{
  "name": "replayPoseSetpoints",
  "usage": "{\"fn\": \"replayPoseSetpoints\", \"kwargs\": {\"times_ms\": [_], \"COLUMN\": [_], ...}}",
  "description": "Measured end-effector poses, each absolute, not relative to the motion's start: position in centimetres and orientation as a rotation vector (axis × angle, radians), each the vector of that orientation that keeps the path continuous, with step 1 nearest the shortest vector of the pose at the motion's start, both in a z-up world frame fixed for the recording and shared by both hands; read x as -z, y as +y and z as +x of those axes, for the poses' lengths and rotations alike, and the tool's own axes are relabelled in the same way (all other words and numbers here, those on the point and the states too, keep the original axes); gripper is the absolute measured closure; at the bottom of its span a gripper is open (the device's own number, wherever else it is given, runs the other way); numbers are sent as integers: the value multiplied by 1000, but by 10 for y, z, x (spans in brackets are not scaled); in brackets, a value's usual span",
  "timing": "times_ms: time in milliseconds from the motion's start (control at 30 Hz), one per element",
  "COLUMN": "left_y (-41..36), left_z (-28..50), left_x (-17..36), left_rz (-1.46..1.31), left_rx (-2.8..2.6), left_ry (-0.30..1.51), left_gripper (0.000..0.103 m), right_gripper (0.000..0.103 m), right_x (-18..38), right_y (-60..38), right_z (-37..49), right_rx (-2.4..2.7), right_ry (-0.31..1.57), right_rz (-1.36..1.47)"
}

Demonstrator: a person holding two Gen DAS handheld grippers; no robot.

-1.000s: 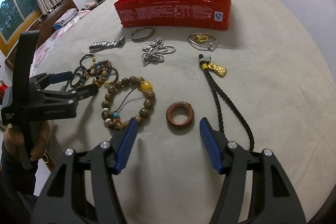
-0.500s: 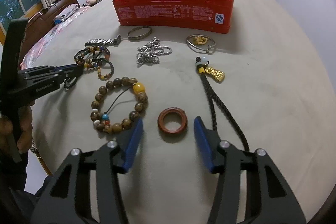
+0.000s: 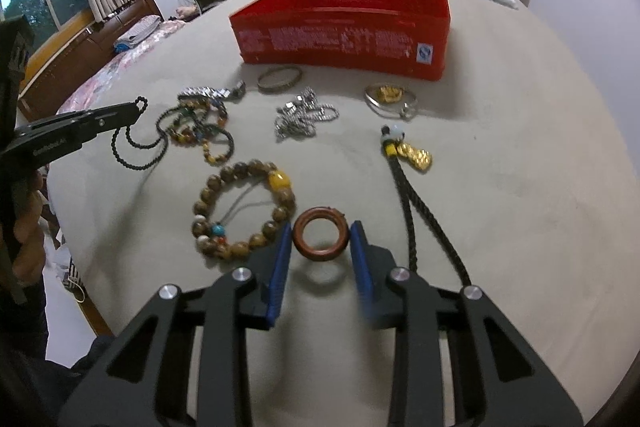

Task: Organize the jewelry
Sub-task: 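Lift and carry the necklace and ring with both tools over the red tray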

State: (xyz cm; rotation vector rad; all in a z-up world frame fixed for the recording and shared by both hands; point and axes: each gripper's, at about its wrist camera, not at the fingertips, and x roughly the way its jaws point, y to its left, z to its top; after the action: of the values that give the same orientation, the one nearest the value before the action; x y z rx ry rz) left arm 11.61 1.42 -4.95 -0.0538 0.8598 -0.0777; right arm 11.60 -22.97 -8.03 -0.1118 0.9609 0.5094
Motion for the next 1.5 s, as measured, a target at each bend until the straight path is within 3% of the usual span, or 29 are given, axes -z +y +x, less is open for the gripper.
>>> {"fn": "replayPoseSetpoints", "kwargs": {"times_ms": [367, 967, 1500], "left_y": [25, 33, 15], "left_z": [109, 108, 149], "left_x": [49, -92, -220], "left_rz": [-86, 13, 81], "left_rx": [95, 157, 222], "left_ry": [893, 675, 510], "left_gripper": [100, 100, 100], "right_gripper": [74, 74, 74], "right_x": [80, 59, -12], "right_y": [-234, -239, -227], "right_z": [115, 115, 146], "right_rx": [-508, -536, -602], "right_ry": [963, 914, 848], "right_rz": [-86, -75, -186]}}
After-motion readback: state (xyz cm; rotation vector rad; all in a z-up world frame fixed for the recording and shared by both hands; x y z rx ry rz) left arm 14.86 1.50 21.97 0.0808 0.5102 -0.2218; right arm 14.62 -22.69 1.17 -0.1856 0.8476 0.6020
